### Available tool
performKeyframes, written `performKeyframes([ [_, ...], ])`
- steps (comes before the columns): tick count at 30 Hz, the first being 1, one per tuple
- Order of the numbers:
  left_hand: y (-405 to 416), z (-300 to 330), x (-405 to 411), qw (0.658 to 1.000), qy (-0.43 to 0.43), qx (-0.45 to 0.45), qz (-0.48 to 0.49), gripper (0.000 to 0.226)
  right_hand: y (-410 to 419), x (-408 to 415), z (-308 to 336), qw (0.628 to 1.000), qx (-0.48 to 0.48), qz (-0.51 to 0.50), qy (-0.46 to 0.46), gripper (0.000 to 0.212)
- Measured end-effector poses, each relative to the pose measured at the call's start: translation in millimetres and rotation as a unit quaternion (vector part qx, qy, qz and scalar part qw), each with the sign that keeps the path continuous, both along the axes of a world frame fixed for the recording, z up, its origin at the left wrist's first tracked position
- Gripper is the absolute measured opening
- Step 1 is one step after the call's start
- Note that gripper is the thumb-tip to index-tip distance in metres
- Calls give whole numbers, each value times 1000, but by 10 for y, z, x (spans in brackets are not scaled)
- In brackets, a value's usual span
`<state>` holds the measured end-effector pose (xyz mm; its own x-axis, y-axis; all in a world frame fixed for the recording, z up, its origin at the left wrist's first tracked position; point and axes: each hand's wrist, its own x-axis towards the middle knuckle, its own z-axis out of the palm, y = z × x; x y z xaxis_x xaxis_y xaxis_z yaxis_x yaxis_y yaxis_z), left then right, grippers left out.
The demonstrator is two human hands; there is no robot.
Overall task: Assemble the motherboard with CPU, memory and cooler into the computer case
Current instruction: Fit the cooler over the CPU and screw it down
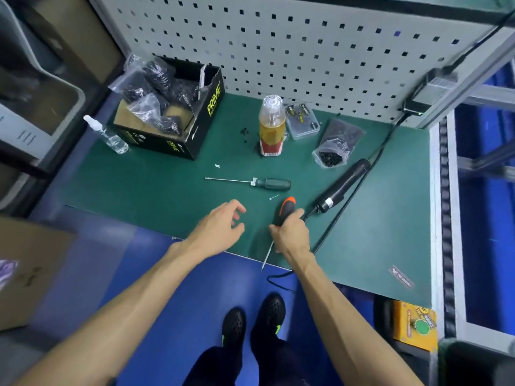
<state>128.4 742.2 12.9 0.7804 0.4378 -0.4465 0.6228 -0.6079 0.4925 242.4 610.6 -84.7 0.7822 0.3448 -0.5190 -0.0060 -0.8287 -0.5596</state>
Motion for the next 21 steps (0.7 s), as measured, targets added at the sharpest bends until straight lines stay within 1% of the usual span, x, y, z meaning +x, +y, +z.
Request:
performKeyframes([
  [2, -1, 7, 47, 1000, 0, 1, -6, 29, -11, 62, 22, 997, 29, -45, 59, 42],
  [3, -5, 16, 80, 1000, -2, 1, -12, 28, -16, 86, 53, 990, 57, -77, 103, 43],
  [5, -30, 41, 157, 1000, -10, 2, -26, 28, -43, 108, 136, 958, 136, -148, 205, 46],
  [6, -49, 57, 197, 999, -17, 2, -35, 28, -72, 110, 193, 939, 176, -177, 238, 47],
  [8, -100, 88, 272, 998, -34, 2, -58, 27, -144, 107, 317, 911, 239, -214, 258, 44],
  [13, -273, 201, 477, 987, -74, -5, -139, 25, -455, 26, 810, 860, 364, -266, 240, 34],
  [17, -615, 367, 629, 966, -124, -30, -227, 24, -884, -169, 1227, 821, 424, -341, 172, 35],
  [18, -743, 409, 642, 958, -136, -41, -248, 24, -1028, -256, 1323, 815, 429, -359, 151, 33],
  [21, -1176, 508, 641, 935, -156, -62, -312, 26, -1485, -591, 1575, 799, 445, -395, 85, 9],
])
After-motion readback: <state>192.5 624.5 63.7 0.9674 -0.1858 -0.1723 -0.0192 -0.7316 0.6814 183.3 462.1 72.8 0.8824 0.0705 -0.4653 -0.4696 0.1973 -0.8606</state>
